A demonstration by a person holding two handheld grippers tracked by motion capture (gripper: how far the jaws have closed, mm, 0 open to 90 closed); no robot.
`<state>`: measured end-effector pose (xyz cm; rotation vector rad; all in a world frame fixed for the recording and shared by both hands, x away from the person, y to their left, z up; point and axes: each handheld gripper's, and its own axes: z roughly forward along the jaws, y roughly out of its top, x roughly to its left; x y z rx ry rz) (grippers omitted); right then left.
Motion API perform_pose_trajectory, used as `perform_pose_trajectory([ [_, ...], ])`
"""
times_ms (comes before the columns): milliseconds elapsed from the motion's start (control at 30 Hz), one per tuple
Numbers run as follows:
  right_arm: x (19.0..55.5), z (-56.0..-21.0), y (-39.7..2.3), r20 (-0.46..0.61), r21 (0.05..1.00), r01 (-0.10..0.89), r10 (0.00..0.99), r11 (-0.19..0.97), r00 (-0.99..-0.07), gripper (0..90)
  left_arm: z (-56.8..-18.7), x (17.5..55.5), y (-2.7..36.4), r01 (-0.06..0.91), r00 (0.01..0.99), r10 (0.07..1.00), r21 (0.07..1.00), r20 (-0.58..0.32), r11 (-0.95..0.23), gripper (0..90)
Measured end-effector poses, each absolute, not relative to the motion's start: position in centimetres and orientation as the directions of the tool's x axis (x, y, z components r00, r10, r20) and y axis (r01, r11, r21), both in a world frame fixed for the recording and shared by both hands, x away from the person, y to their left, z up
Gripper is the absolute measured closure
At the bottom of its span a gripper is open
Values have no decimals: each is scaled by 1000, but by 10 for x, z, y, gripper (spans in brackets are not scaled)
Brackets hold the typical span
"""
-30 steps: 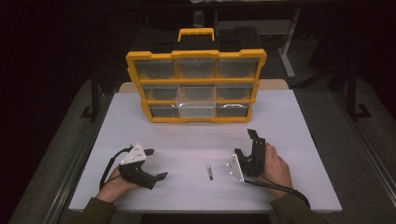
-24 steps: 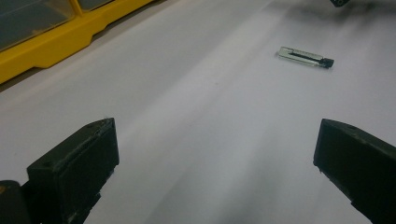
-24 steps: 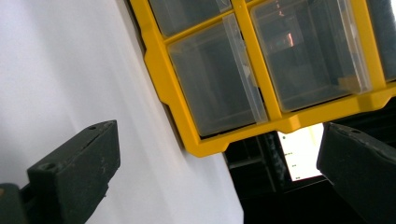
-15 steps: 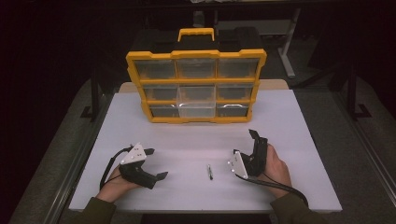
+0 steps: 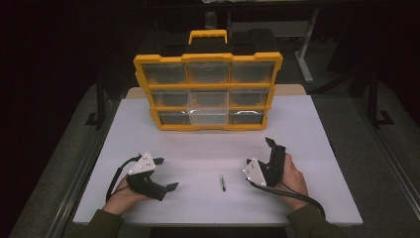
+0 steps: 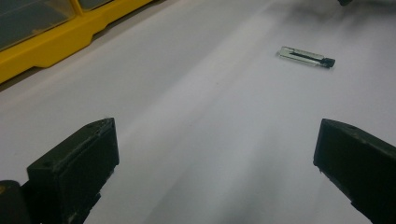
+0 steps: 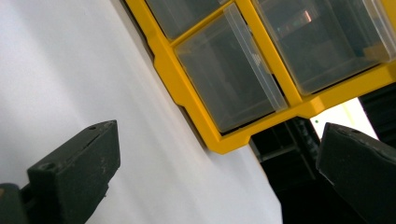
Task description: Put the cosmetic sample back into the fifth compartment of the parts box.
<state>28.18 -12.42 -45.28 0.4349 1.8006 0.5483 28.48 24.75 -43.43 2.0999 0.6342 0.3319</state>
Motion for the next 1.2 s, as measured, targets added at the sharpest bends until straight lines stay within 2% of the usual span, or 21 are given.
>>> perform_pose_trajectory([
  [733,283,-447,-128,-682,669,75,652,739,-331,0,-435,285,246,314,832,555,831,-8,-460,0],
  [1200,288,-439,-136,-560,758,136,743,638,-367,0,-435,285,245,319,833,553,825,-9,-467,0],
])
